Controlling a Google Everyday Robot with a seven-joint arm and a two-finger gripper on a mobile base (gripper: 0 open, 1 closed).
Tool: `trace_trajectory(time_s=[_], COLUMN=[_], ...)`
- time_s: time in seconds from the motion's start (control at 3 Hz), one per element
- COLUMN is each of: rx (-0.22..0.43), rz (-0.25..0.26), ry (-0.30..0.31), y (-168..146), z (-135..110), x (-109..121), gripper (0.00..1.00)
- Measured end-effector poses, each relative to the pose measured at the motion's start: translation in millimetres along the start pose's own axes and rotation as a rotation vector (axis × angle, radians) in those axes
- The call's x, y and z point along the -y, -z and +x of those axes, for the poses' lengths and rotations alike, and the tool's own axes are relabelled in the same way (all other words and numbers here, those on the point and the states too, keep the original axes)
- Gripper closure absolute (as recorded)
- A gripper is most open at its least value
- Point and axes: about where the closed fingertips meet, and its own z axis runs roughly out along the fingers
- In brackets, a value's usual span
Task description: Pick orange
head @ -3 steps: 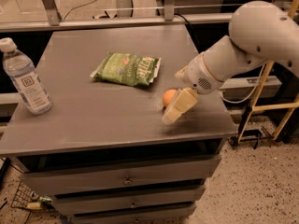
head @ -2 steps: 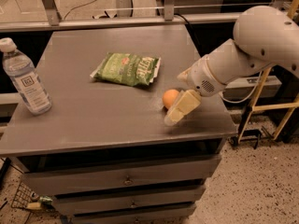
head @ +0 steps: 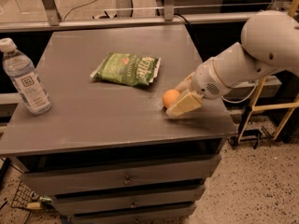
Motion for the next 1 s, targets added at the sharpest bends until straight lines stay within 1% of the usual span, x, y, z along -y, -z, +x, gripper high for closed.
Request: trace_trajectory(time_s=[0.33,0.67,1.0], rx=[0.031,0.109,0.231], rz=[-0.01,-0.007,0.066], ry=[0.003,0.035,0.128], y=[0,8,34], z=[-3,-19,-46], x=[-3,-6,-3], gripper=[0.61,0.84,1.0])
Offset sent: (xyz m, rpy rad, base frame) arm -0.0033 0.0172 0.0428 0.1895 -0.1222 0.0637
